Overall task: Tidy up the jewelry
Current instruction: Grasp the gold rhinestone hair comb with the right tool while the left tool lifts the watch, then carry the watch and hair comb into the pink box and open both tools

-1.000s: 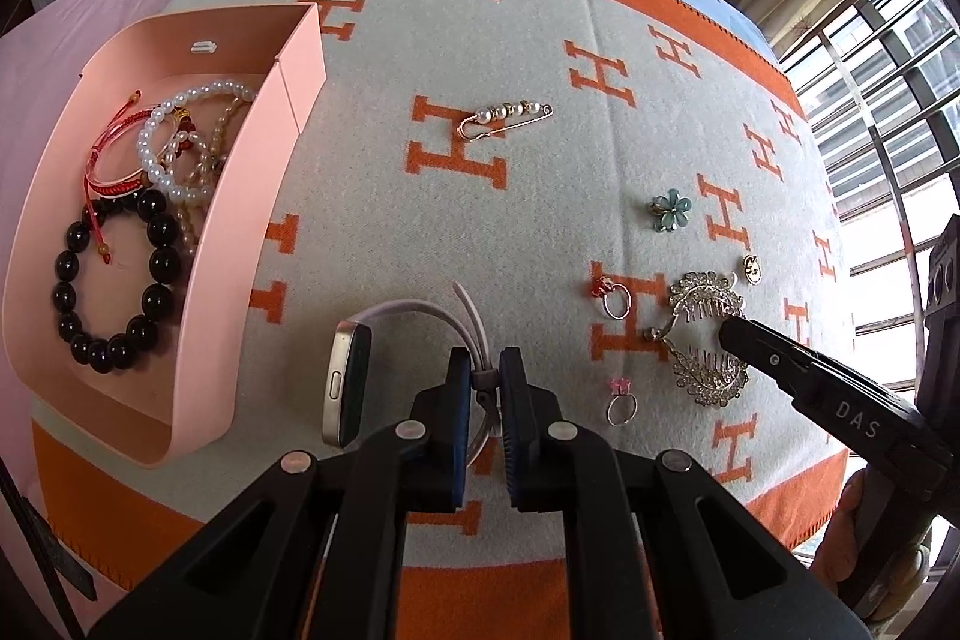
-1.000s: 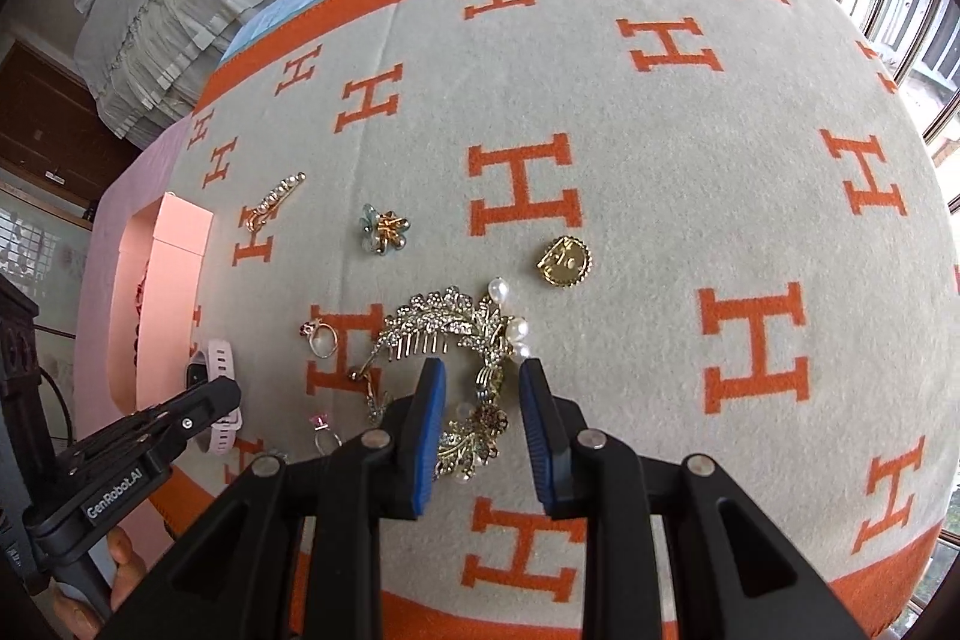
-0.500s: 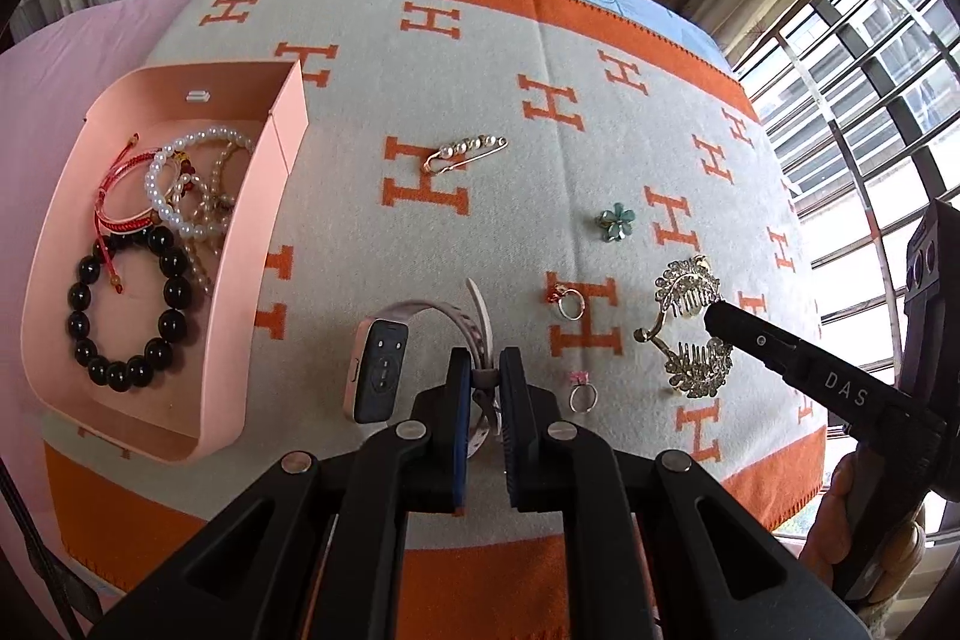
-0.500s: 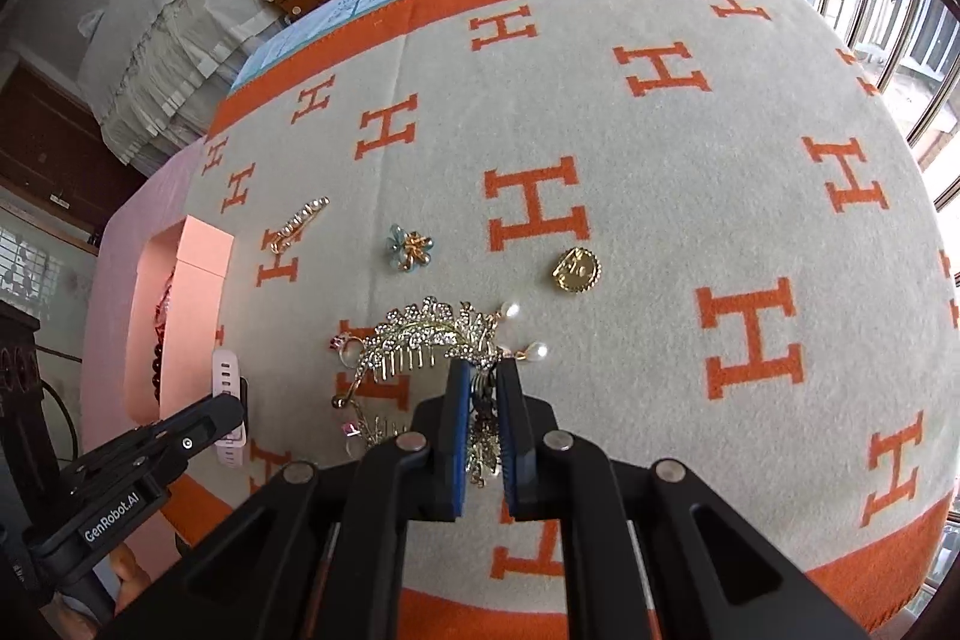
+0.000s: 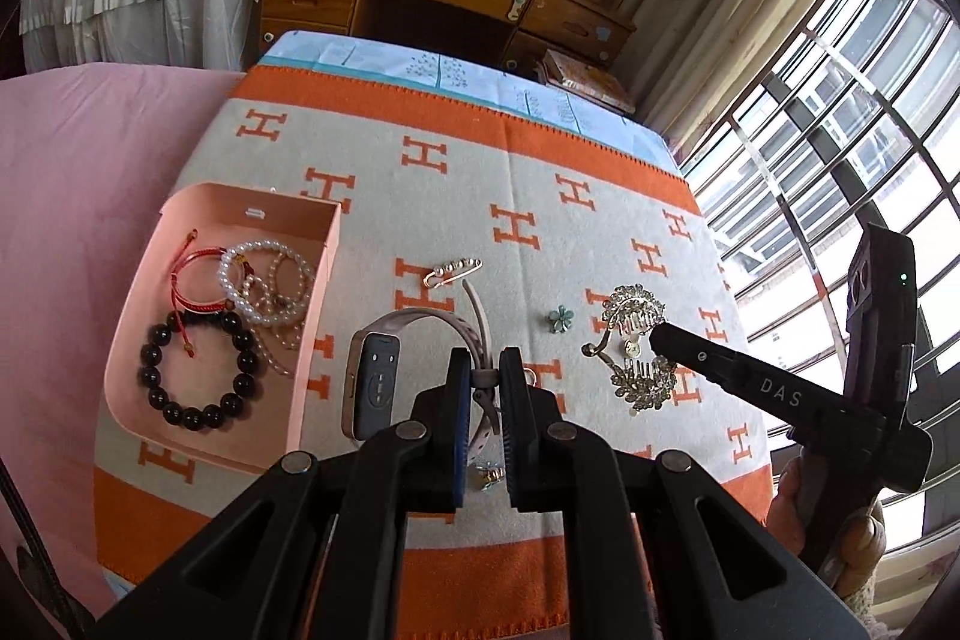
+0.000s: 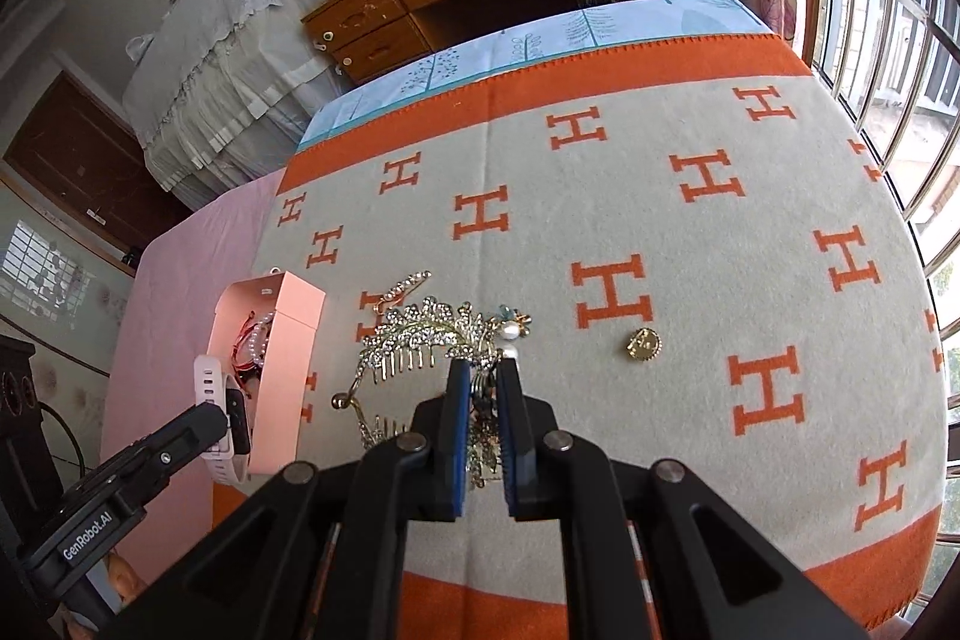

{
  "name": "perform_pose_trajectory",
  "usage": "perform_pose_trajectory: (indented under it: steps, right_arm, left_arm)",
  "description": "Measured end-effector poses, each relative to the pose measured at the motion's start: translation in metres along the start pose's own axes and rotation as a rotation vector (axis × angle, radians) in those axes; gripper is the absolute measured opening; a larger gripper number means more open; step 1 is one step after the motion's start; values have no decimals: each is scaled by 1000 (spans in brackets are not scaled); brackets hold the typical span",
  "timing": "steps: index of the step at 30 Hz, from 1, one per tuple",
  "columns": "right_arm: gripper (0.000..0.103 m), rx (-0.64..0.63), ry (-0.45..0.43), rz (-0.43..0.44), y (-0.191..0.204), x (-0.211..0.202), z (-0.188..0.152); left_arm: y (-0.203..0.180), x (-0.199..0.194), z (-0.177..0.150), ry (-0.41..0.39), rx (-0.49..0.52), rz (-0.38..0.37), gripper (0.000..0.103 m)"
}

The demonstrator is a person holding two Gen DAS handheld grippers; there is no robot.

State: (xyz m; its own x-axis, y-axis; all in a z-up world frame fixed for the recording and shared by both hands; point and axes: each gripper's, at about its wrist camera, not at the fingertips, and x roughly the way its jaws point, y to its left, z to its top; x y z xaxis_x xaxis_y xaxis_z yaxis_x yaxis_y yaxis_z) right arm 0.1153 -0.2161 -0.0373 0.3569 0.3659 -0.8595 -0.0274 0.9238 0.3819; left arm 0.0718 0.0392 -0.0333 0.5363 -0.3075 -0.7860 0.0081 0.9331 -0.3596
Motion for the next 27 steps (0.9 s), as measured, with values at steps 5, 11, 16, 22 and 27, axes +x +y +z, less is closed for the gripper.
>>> perform_pose_trajectory:
  steps: [5, 11, 16, 22, 27]
  right_arm:
    - [9, -52, -26, 19, 28, -3, 5]
    - [9, -136, -62, 22, 66, -5, 17]
    - [9, -205, -70, 37, 100, 1, 21]
    - [9, -276, -59, 55, 139, 18, 22]
    - [9, -307, -49, 64, 159, 34, 23]
  left_arm:
    - [16, -29, 6, -68, -25, 20, 7]
    - [47, -49, 7, -111, -71, 68, 7]
    - [78, -52, 6, -110, -133, 97, 7]
    - [103, -51, 3, -101, -175, 126, 7]
    - [121, -44, 1, -73, -208, 142, 7]
